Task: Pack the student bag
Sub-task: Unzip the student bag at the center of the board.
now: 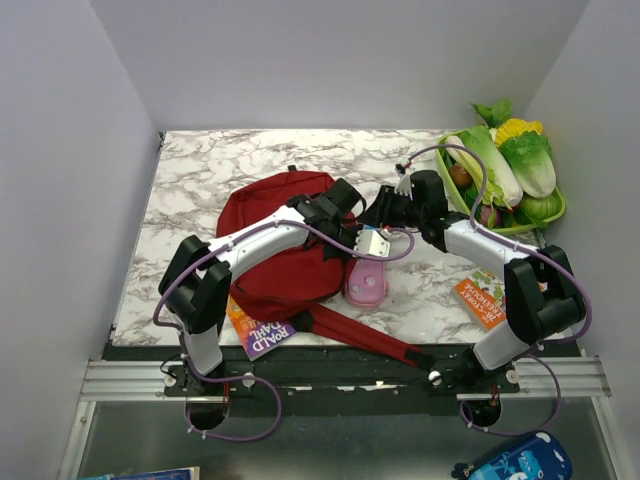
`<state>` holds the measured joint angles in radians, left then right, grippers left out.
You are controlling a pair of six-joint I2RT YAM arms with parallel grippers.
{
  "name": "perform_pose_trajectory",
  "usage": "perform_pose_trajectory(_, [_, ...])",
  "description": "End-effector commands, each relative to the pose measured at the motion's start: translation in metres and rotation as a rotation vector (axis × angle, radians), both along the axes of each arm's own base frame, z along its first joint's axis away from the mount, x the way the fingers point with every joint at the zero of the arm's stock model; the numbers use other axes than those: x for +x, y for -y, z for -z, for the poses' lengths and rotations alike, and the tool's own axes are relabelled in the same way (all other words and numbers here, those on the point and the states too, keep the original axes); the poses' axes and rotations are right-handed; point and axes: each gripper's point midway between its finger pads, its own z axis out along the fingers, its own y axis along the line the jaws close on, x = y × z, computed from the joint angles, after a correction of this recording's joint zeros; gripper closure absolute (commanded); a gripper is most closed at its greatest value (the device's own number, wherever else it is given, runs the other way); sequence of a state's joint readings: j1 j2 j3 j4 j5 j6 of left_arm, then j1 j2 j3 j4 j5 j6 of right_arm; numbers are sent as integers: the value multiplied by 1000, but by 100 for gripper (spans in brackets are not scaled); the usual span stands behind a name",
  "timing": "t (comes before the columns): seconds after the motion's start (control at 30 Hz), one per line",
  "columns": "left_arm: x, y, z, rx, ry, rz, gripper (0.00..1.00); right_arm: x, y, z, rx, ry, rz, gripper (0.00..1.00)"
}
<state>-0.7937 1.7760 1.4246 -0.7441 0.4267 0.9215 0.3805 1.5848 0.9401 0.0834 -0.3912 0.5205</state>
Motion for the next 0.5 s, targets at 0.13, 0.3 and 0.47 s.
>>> perform_pose_trajectory(0.13, [8,-1,3,47,-4,-40,100,-5,-4,7,-1,5,-37,52])
perform_pose_trajectory(0.3, [5,-9,3,69,2,-43,100,-5,-3,5,-1,12,-37,52])
perform_pose_trajectory(0.47, [8,-12,-2,84,4,-84,100,-6,-4,3,6,7,-41,52])
